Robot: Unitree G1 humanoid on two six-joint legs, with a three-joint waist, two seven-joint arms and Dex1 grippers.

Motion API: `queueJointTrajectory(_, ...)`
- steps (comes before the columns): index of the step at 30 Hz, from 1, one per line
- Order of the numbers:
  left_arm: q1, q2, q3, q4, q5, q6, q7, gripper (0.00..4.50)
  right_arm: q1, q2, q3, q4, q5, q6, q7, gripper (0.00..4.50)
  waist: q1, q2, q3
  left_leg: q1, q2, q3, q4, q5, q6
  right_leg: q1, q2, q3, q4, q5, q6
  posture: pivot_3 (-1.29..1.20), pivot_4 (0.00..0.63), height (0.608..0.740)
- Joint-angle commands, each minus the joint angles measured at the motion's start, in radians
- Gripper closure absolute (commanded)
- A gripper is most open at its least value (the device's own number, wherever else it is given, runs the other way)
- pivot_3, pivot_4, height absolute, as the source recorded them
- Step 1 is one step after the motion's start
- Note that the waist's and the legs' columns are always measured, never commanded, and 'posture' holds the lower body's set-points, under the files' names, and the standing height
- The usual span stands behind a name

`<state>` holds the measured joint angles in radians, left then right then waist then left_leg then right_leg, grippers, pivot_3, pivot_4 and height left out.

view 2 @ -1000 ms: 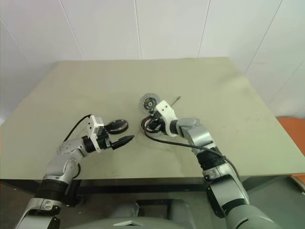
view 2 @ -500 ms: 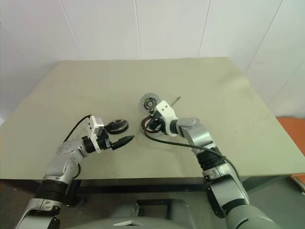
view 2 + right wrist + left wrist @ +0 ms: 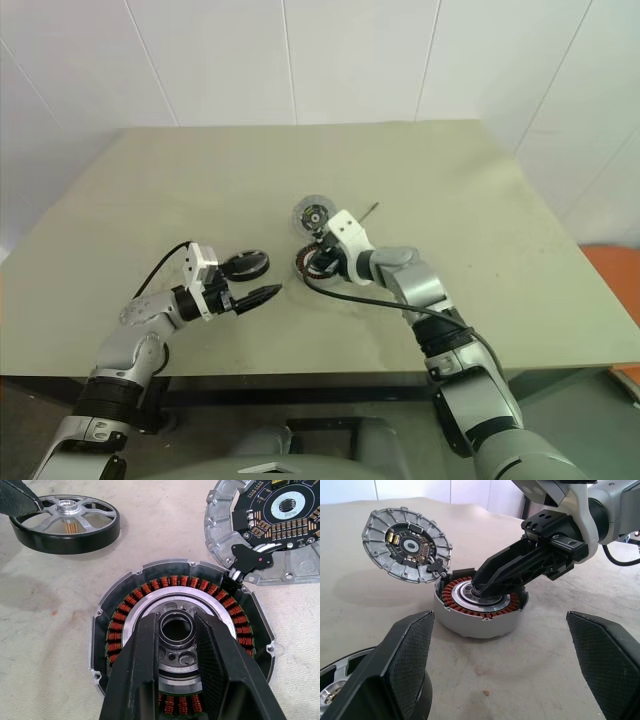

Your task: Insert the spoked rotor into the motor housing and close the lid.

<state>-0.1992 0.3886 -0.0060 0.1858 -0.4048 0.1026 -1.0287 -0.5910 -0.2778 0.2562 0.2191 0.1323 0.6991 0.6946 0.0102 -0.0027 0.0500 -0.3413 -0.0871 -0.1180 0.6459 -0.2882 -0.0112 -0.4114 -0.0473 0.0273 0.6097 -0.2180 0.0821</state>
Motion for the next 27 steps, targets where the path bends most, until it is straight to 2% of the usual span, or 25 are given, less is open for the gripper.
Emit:
queueJointTrajectory(1,-0.005,-0.002,0.006,-0.015,-0.008,-0.002,-0.004,0.0,-0.014,0.001,-0.016,-0.033,0.007,-0.015,0.001,3.81,0.0,0.0,0.0,0.0,0.0,0.0,0.0,0.0,0.0,0.0,0.0,0.0,0.0,0.0,0.0,0.0,0.0,0.74)
queueJointTrajectory(27,-0.002,-0.003,0.005,-0.024,-0.01,0.002,-0.003,0.0,0.003,-0.005,-0.008,-0.009,-0.006,-0.043,-0.001,3.81,0.0,0.0,0.0,0.0,0.0,0.0,0.0,0.0,0.0,0.0,0.0,0.0,0.0,0.0,0.0,0.0,0.0,0.74)
